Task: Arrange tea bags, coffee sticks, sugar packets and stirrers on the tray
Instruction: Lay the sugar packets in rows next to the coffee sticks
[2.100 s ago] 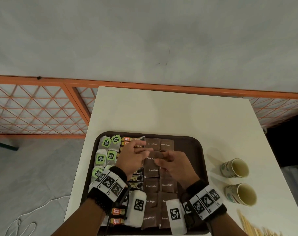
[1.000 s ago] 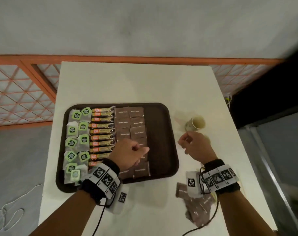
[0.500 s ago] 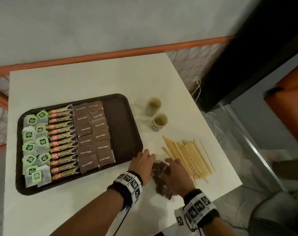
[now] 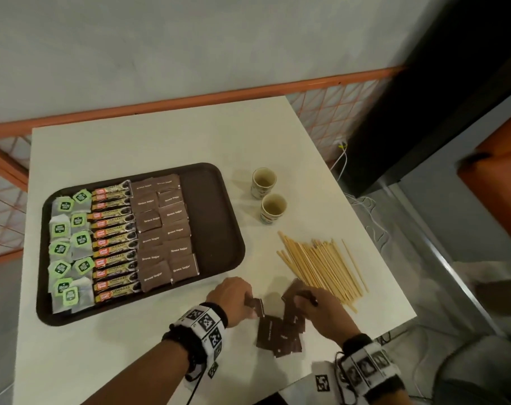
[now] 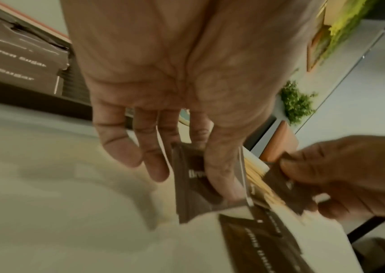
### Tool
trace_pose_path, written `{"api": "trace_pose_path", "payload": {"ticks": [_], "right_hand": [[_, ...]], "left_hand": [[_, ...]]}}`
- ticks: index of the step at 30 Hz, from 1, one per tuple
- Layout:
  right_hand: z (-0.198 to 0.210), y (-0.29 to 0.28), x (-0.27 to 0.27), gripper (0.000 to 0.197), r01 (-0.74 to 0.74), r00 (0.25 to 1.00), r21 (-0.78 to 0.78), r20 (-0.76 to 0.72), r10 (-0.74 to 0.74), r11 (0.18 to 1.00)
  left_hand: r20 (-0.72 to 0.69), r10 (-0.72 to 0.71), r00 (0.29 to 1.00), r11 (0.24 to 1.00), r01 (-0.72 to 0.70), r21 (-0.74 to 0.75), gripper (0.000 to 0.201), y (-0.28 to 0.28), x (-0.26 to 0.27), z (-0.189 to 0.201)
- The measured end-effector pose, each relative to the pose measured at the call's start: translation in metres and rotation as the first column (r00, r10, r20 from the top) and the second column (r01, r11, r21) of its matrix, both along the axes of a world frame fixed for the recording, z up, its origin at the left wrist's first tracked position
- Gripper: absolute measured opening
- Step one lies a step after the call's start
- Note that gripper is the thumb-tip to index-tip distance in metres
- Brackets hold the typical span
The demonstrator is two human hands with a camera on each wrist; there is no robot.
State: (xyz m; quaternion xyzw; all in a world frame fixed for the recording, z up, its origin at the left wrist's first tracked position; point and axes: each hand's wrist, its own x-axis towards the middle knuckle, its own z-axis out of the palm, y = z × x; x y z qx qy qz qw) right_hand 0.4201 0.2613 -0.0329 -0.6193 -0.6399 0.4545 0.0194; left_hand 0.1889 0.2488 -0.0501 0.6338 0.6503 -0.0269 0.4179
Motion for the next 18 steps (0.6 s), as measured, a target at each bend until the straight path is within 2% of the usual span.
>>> {"api": "trace_pose_path", "payload": {"ticks": [2, 3, 5, 7, 9, 11, 13, 16, 18], "right_hand": [[0.007, -0.013, 0.015, 0.017, -0.108, 0.99, -0.094, 0.08, 0.115, 0.99], [0.009, -0.021, 0.021, 0.014, -0.11, 0.988, -0.152, 0.09, 0.124, 0.982], [0.003, -0.036, 0.028, 0.009, -0.04, 0.996, -0.257, 0.061, 0.058, 0.966], [-0.01, -0.051, 0.024, 0.023, 0.082, 0.996, -0.298, 0.059, -0.068, 0.951], [-0.029, -0.062, 0.014, 0.041, 0.137, 0.984, -0.213, 0.138, -0.109, 0.967], [-0.04, -0.072, 0.001, 0.053, 0.137, 0.976, -0.098, 0.181, -0.118, 0.986], [-0.047, -0.076, -0.007, 0.054, 0.161, 0.979, -0.052, 0.132, -0.153, 0.986], [-0.045, -0.073, -0.014, 0.047, 0.143, 0.988, -0.062, 0.069, -0.138, 0.988], [-0.042, -0.07, -0.017, 0.027, 0.04, 0.998, -0.062, 0.047, -0.037, 0.997]], "left_hand": [[0.062, -0.06, 0.996, 0.996, 0.064, -0.057, 0.025, -0.008, 0.003, 0.004], [0.088, -0.107, 0.99, 0.991, 0.113, -0.066, 0.027, -0.014, 0.007, 0.004], [0.104, -0.227, 0.968, 0.972, 0.232, -0.043, 0.026, -0.027, 0.018, 0.005], [0.048, -0.353, 0.935, 0.936, 0.352, 0.025, 0.02, -0.035, 0.031, 0.004], [-0.023, -0.421, 0.907, 0.9, 0.421, 0.11, 0.012, -0.038, 0.042, 0.003], [-0.063, -0.416, 0.907, 0.895, 0.421, 0.146, 0.015, -0.04, 0.049, 0.001], [-0.059, -0.351, 0.934, 0.928, 0.356, 0.11, 0.031, -0.04, 0.053, -0.002], [-0.015, -0.216, 0.976, 0.975, 0.216, 0.043, 0.051, -0.04, 0.049, -0.009], [0.007, -0.194, 0.981, 0.981, 0.194, -0.007, 0.049, -0.041, 0.045, -0.012]]}}
